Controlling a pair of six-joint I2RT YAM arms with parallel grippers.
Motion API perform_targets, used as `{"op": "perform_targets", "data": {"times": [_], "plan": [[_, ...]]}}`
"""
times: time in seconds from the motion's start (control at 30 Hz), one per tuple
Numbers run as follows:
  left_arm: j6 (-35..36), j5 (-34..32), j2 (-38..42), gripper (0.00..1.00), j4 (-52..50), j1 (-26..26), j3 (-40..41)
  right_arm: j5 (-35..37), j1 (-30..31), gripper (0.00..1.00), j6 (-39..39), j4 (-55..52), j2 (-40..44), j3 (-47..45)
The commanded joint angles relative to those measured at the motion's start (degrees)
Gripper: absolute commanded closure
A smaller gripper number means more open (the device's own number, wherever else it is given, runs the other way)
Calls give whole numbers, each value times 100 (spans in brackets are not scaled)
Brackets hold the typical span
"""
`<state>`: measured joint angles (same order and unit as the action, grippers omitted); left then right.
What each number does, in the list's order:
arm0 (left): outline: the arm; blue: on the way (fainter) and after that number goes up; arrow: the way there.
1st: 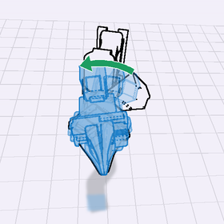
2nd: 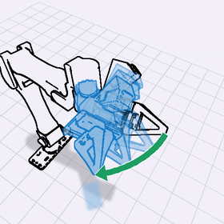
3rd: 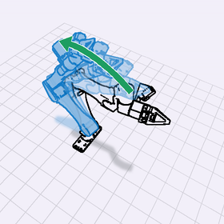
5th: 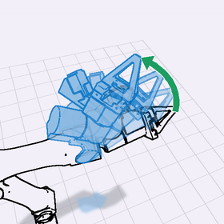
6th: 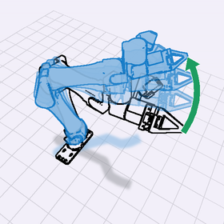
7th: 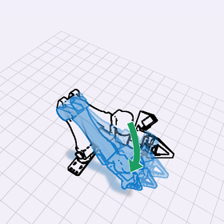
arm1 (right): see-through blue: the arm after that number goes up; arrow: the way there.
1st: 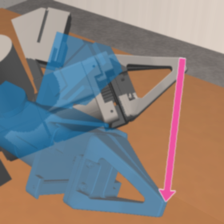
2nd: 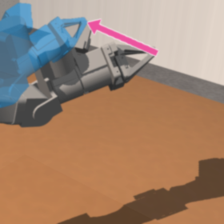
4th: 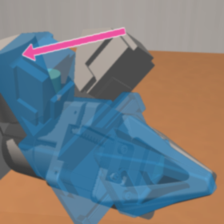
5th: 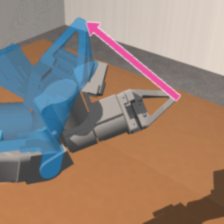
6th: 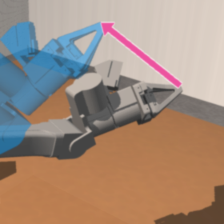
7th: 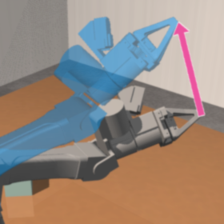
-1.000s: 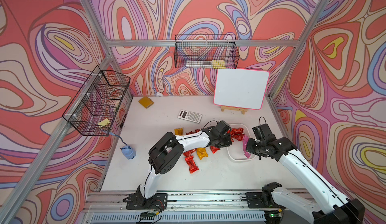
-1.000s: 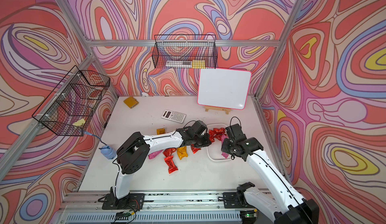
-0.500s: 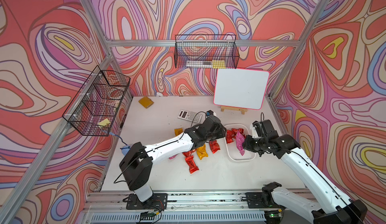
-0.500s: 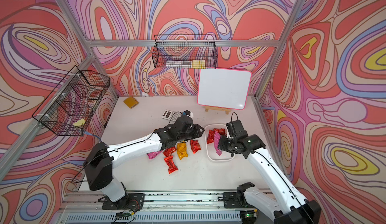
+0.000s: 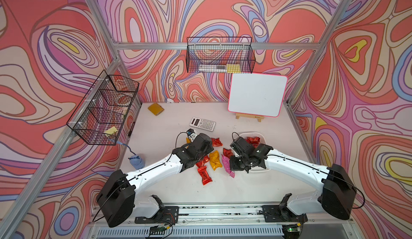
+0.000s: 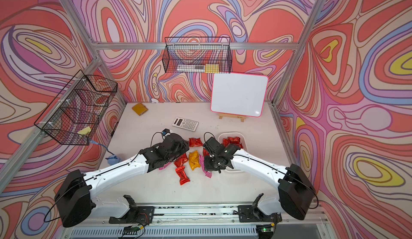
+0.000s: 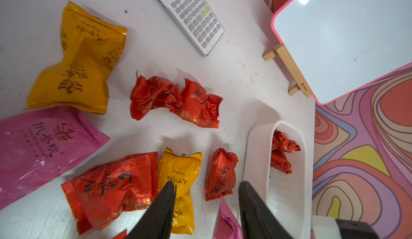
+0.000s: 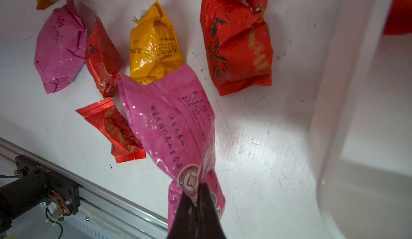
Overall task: Take the tea bags out of the storage box
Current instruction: Place the tea bag at the center of the board, then pick up the tea bag from the storage box.
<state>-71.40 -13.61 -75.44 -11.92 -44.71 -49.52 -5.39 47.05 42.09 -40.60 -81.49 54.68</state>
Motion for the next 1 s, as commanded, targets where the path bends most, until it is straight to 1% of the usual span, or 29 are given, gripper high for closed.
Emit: {"op": "perform_targets", "data": {"times": [0.0,0.07,0.17,0.27,0.43,0.53,0.63,0.73,0.8,0.87,0.97], "plan": [[-134,-257,235,47,-281,59,70,165,145,90,349,500,-183,-135],[-106,-244,271,46,-284,59,75,137,150,85,396,593,-220,-200],[-37,-180,267,46,-284,59,78,100,156,73,379,615,-211,-238],[41,-101,216,45,-252,59,49,149,156,64,323,542,-38,-231],[447,168,108,45,-13,59,-108,809,78,58,10,-85,373,173],[701,514,-56,45,157,58,-252,995,-358,57,-221,-488,498,393],[837,947,-332,45,347,28,-380,966,-1039,53,-396,-558,636,397],[867,1429,-694,43,598,-83,-519,776,-1688,49,-555,-396,632,298],[905,1738,-1015,42,643,-203,-740,590,-2074,48,-605,-198,500,192],[1002,1936,-1316,41,658,-338,-993,425,-2354,48,-635,30,366,109],[1022,2157,-1741,40,679,-535,-1328,367,-2607,48,-658,276,178,100]]}}
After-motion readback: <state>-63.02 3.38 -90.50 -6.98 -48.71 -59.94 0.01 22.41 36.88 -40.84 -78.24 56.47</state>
